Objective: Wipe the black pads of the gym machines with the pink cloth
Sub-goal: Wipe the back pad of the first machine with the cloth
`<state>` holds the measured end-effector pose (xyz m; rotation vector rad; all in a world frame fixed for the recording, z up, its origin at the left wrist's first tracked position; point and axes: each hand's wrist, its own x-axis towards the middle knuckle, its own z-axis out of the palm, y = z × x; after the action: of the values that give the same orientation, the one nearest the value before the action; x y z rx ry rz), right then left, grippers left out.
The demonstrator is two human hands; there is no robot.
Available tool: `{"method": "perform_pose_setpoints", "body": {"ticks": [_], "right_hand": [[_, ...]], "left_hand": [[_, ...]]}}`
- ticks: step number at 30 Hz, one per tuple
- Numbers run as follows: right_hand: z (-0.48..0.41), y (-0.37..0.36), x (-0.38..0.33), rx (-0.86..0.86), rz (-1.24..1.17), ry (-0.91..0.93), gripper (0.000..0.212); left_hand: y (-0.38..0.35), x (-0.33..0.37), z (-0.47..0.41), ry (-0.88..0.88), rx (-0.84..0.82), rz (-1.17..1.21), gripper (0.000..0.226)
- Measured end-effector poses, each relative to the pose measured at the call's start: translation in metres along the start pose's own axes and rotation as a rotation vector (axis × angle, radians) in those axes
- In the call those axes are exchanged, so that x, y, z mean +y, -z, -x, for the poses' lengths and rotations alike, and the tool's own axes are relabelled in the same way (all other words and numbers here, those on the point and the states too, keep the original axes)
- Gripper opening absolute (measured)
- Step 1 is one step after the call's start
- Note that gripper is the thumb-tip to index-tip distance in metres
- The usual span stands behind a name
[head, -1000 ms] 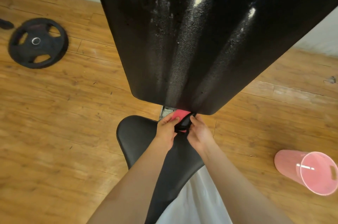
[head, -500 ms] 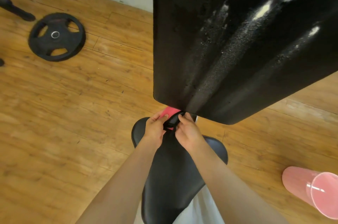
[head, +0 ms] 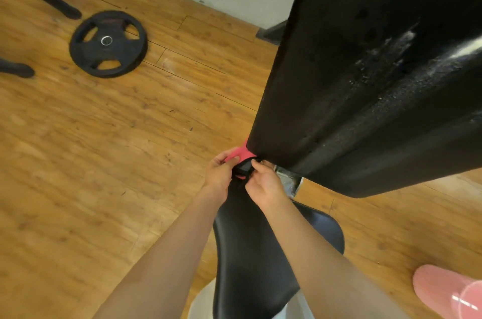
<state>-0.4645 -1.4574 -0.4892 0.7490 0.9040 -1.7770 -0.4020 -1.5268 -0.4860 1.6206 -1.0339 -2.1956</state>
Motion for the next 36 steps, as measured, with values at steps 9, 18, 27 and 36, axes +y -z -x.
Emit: {"method": "perform_pose_setpoints", "body": {"ticks": [9,18,27,36], "right_hand": [[0.008,-0.012,0.008,-0.027,0.009,-0.018,0.036],[0.071,-0.025,0.004,-0.276,0.117,-0.079,0.055],[0.17,-0.07,-0.045,-0.354,0.338,0.139,0.043],[0.249,-0.09,-0.087,-0.287,0.484,0.417,0.031]], "left_hand": [[0.013,0.01,0.008,-0.111,-0.038,-0.104,0.029],[0.034,0.035,0.081,-0.15,-0.092,0.137,0.027],[0.005,0.086,0.164,-0.307,-0.196,0.05,0.032],[-0.038,0.12,0.219,-0.429,-0.327,-0.094,0.035]]}}
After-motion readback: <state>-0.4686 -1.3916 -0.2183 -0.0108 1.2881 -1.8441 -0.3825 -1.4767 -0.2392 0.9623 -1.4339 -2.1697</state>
